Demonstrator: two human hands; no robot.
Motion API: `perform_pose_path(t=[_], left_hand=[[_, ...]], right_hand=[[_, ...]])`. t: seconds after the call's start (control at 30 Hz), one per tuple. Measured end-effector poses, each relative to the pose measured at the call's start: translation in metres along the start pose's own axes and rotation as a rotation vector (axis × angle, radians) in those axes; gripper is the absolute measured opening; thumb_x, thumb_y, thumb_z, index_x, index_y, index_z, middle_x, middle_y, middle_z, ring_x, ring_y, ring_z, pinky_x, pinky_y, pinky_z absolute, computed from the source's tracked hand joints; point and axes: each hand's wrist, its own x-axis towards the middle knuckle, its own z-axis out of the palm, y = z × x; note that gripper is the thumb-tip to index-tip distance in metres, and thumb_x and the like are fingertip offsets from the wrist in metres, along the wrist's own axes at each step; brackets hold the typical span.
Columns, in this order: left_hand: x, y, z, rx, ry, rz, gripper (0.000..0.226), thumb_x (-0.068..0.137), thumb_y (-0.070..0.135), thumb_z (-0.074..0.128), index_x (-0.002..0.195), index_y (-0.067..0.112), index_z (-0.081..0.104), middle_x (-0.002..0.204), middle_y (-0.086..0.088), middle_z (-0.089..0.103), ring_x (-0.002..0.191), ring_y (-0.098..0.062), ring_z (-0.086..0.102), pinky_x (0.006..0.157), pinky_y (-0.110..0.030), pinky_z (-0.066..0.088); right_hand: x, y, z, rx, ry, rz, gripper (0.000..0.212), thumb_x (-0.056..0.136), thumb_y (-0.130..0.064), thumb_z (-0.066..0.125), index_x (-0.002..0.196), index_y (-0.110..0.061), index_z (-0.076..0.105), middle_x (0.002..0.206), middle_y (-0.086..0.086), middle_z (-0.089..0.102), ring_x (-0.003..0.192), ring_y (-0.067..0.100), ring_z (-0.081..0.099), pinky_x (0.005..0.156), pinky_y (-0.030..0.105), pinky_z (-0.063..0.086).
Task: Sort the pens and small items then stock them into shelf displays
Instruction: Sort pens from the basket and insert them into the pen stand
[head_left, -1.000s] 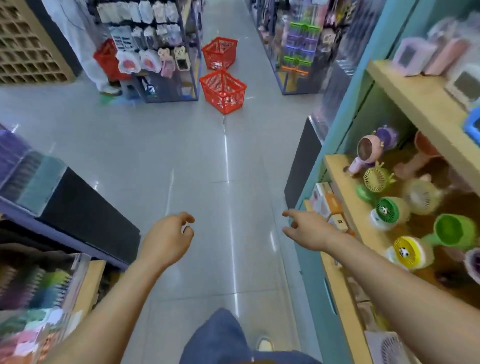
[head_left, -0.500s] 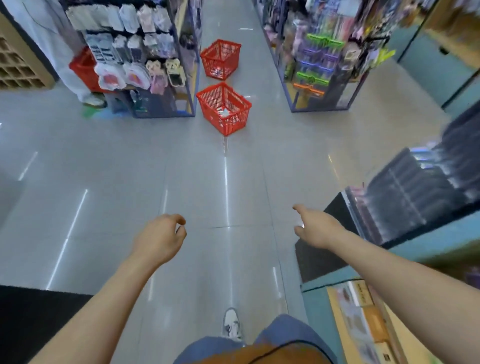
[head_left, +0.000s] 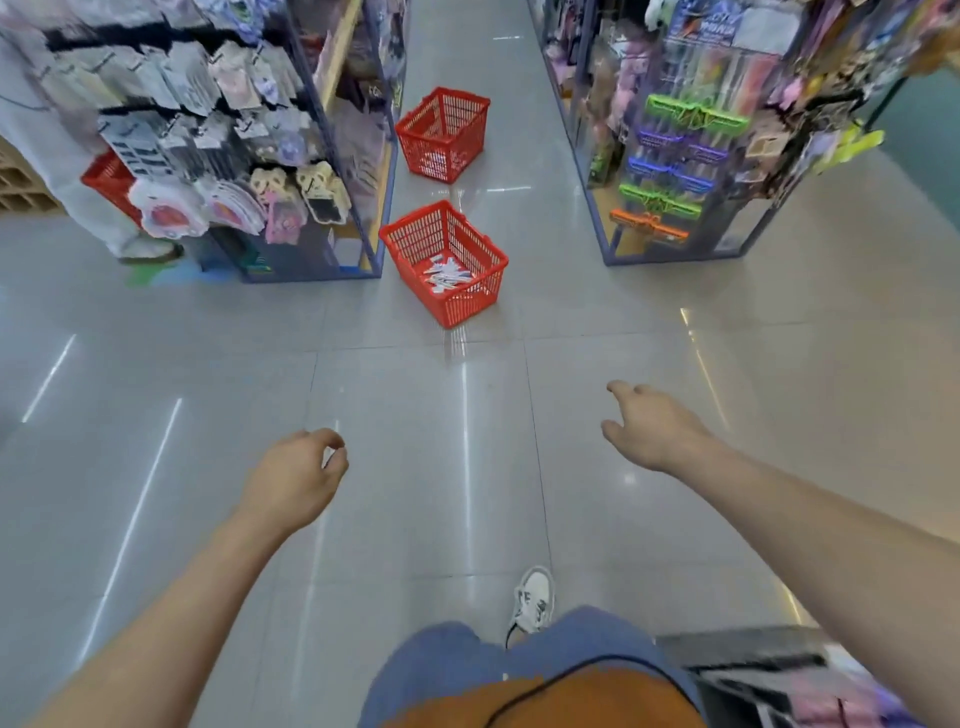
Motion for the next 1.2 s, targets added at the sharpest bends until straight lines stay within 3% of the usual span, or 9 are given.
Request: perform_pose_path(t=[0.13,0.33,0.43,0.63,0.83,1.03,1.2], left_hand=[[0.096,0.041,-0.008,-0.038,0.023,-0.036,0.027,0.092,0.026,0.048,0.114,0.02,0.063,0.117,-0.008,0.062,0.108,-0.03,0.057,0.09,-0.04,0.047],[0.251,0.088,-0.013,-0.063,0.034,-0.068,0.027,0.091,0.024,0.049,0.115,0.019,0.061,0.115,-0.01,0.062,0.098,-0.031,0.06,0.083,-0.036,0.047],[0.336,0.109,-0.02,-0.104,0.042,-0.121,0.029,0.091,0.018,0.049,0.117,0.018,0.061,0.118,-0.011,0.06,0.101,-0.029,0.059,0.08,-0.033,0.042],[0.485,0.146,-0.051,-0.176,0.025,-0.232,0.032,0.088,0.015,0.051,0.118,0.017,0.062,0.12,-0.012,0.063,0.108,-0.03,0.058,0.089,-0.034,0.043],[0.617,0.198,-0.077,-0.141,0.058,-0.24,0.03,0.089,0.019,0.051,0.116,0.021,0.063,0.115,-0.009,0.066,0.106,-0.027,0.06,0.086,-0.033,0.046],[0.763,0.261,-0.084,-0.168,0.134,-0.247,0.025,0.091,0.021,0.051,0.111,0.019,0.066,0.115,-0.002,0.068,0.102,-0.023,0.063,0.084,-0.033,0.047],[0.865,0.305,-0.082,-0.137,0.022,-0.206,0.026,0.088,0.022,0.056,0.113,0.021,0.064,0.117,0.0,0.066,0.101,-0.021,0.063,0.083,-0.032,0.049]], right_hand=[[0.093,0.012,-0.055,-0.025,-0.012,-0.004,0.054,0.095,-0.035,0.043,0.144,-0.018,0.029,0.136,0.015,0.045,0.12,0.036,0.048,0.09,0.043,0.046],[0.251,0.021,-0.134,-0.005,0.06,-0.059,0.052,0.095,-0.035,0.043,0.143,-0.017,0.032,0.133,0.016,0.051,0.117,0.037,0.051,0.089,0.044,0.047],[0.328,0.016,-0.174,-0.009,0.117,-0.082,0.053,0.095,-0.034,0.042,0.145,-0.018,0.033,0.137,0.014,0.05,0.121,0.036,0.05,0.093,0.044,0.046],[0.461,-0.013,-0.262,-0.018,0.177,-0.206,0.048,0.094,-0.031,0.043,0.14,-0.017,0.039,0.129,0.015,0.054,0.116,0.036,0.052,0.088,0.043,0.049],[0.595,-0.019,-0.339,-0.022,0.191,-0.259,0.049,0.095,-0.031,0.043,0.142,-0.019,0.037,0.13,0.012,0.052,0.117,0.034,0.051,0.085,0.041,0.048],[0.763,-0.004,-0.385,0.005,0.192,-0.349,0.05,0.095,-0.032,0.048,0.141,-0.017,0.04,0.131,0.012,0.053,0.12,0.034,0.047,0.093,0.041,0.045],[0.881,-0.002,-0.426,0.056,0.147,-0.399,0.055,0.091,-0.043,0.056,0.139,-0.019,0.042,0.128,0.008,0.051,0.12,0.031,0.046,0.094,0.046,0.046]])
